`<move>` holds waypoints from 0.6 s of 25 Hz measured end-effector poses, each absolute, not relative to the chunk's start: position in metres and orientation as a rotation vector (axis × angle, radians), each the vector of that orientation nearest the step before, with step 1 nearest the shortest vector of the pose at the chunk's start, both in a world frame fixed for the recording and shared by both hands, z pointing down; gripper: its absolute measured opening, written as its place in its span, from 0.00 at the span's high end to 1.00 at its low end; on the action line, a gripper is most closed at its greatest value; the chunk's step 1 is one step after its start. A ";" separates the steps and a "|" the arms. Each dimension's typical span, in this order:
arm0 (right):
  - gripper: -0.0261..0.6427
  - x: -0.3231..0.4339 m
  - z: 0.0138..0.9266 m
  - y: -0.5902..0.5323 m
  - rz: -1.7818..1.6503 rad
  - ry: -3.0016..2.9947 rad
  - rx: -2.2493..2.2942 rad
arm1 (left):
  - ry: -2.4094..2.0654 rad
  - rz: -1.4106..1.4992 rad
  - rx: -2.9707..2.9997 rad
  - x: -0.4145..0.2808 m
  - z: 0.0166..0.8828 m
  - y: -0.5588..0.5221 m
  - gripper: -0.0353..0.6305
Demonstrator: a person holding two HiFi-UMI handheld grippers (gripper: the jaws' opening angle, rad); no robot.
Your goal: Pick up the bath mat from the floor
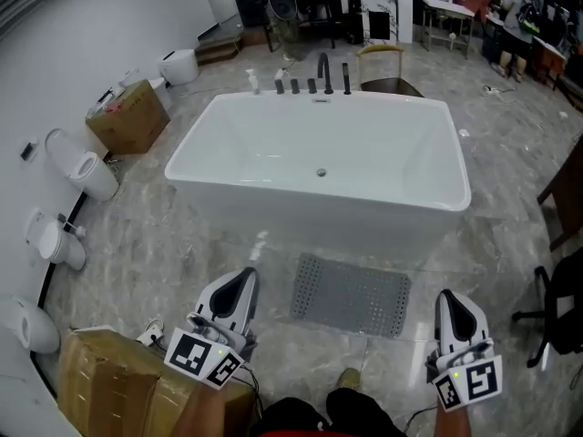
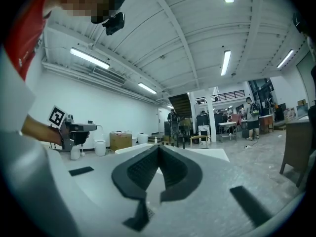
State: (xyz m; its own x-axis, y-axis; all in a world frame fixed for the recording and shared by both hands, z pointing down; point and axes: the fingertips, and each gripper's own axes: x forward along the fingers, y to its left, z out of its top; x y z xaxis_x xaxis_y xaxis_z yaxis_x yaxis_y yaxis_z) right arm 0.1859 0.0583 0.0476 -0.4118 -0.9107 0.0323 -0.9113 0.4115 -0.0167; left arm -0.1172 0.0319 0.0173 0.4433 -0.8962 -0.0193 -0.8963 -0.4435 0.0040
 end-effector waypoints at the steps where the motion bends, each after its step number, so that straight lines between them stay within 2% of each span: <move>1: 0.96 0.189 0.050 0.052 0.059 -2.620 1.697 | 1.660 0.018 -2.661 -0.115 0.020 0.026 0.93; 15: 0.96 0.208 0.120 -0.014 0.166 -2.497 1.758 | 1.713 -0.077 -2.715 -0.117 0.097 -0.053 0.93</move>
State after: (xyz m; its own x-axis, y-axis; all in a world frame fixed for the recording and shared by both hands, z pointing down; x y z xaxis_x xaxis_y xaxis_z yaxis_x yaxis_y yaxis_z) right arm 0.2076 -0.0138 0.1205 -0.3369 -0.9325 0.1303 -0.9415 0.3344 -0.0409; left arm -0.1173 -0.0531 0.0968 0.4301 -0.8994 0.0778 -0.9028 -0.4289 0.0331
